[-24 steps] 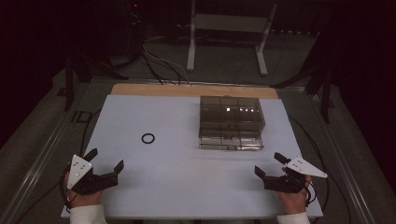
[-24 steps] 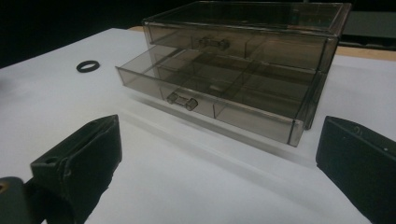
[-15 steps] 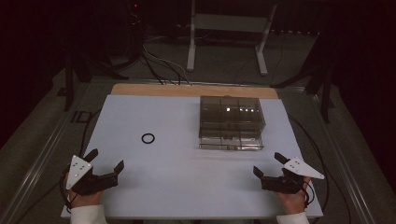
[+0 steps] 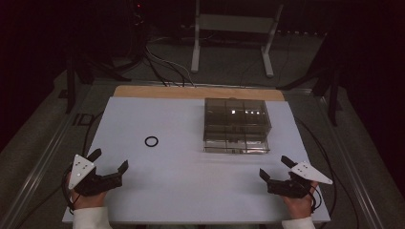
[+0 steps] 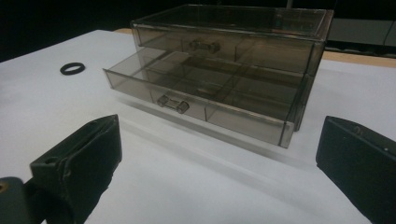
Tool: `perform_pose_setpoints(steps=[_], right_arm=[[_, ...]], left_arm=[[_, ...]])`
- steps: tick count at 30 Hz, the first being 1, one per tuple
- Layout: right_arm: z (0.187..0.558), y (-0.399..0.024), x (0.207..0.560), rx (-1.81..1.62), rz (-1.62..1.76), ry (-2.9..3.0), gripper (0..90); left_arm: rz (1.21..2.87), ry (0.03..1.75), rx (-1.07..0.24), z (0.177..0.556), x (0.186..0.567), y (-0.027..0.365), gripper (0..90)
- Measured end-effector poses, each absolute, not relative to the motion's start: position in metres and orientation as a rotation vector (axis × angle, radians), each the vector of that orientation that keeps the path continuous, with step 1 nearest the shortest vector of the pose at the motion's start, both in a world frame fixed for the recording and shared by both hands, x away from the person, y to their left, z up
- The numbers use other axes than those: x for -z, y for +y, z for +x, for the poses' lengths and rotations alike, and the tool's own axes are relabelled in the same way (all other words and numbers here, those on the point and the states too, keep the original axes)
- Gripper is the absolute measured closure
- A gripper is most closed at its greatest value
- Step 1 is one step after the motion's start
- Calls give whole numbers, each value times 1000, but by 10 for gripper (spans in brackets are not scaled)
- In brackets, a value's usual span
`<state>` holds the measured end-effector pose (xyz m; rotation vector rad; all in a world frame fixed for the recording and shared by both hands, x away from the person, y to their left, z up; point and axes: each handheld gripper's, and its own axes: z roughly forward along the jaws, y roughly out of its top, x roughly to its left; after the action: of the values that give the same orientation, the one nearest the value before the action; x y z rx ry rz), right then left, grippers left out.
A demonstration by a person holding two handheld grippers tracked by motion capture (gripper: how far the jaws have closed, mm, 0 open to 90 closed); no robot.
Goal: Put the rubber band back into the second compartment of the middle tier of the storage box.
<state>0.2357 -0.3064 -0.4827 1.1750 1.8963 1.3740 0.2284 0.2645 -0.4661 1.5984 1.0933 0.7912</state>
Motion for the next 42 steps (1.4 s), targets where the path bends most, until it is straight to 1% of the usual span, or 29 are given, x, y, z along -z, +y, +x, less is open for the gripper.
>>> perform_pose_setpoints(steps=[6, 16, 31, 42], right_arm=[[237, -306, 484, -1382, 1173, 1901, 9], [236, -305, 486, -1415, 1140, 1881, 9], [234, -301, 486, -1421, 1115, 1876, 9], [235, -302, 486, -1420, 1117, 1874, 9]], left_arm=[[1623, 1086, -817, 235, 456, 263, 5], [1633, 1075, -795, 253, 448, 261, 5], [1663, 1067, -750, 280, 448, 243, 5], [1742, 1064, -713, 300, 453, 232, 5]])
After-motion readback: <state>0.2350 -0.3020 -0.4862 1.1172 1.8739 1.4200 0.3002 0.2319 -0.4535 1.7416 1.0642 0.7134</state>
